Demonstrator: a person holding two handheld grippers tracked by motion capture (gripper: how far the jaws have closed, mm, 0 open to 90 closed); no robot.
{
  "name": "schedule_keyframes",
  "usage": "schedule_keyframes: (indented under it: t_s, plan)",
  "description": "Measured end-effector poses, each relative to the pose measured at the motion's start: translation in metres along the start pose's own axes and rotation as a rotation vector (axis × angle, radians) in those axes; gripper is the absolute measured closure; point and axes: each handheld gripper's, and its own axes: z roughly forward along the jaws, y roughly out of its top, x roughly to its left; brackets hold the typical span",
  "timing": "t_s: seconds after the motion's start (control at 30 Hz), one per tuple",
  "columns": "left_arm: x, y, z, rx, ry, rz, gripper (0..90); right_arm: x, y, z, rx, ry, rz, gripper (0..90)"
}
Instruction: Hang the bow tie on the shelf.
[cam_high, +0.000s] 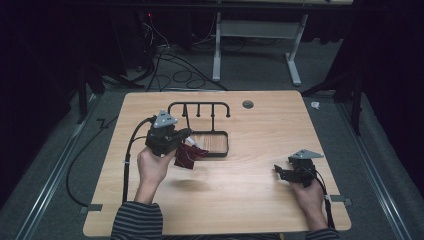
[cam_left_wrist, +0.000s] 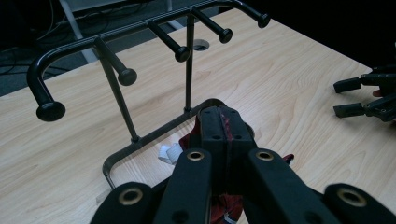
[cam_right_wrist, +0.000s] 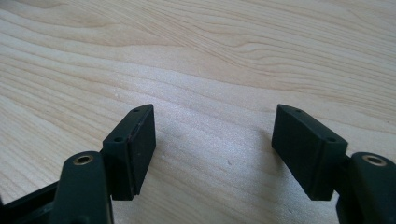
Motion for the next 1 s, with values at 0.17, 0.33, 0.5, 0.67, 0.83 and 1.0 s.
schedule_keyframes:
  t_s: [0.17, 0.33, 0.5, 0.67, 0.83, 1.0]
  plan:
    - [0.001, 0.003, 0.003, 0.001, -0.003, 0.000, 90.0, 0.000, 0.000, 0.000, 0.000, 0.000, 0.000, 31.5]
    - [0.002, 0.010, 0.007, 0.008, -0.008, 0.008, 90.0, 0.000, 0.000, 0.000, 0.003, 0.001, 0.000, 31.5]
    - [-0.001, 0.015, 0.009, 0.012, -0.005, 0.023, 90.0, 0.000, 0.000, 0.000, 0.000, 0.000, 0.001, 31.6]
    - [0.000, 0.023, 0.012, 0.012, -0.007, 0.030, 90.0, 0.000, 0.000, 0.000, 0.000, 0.000, 0.001, 31.6]
    - [-0.001, 0.030, 0.015, 0.013, -0.016, 0.036, 90.0, 0.000, 0.000, 0.000, 0.001, 0.001, 0.001, 31.6]
    - [0.000, 0.034, 0.020, 0.019, -0.032, 0.024, 90.0, 0.000, 0.000, 0.000, 0.001, 0.002, 0.000, 31.6]
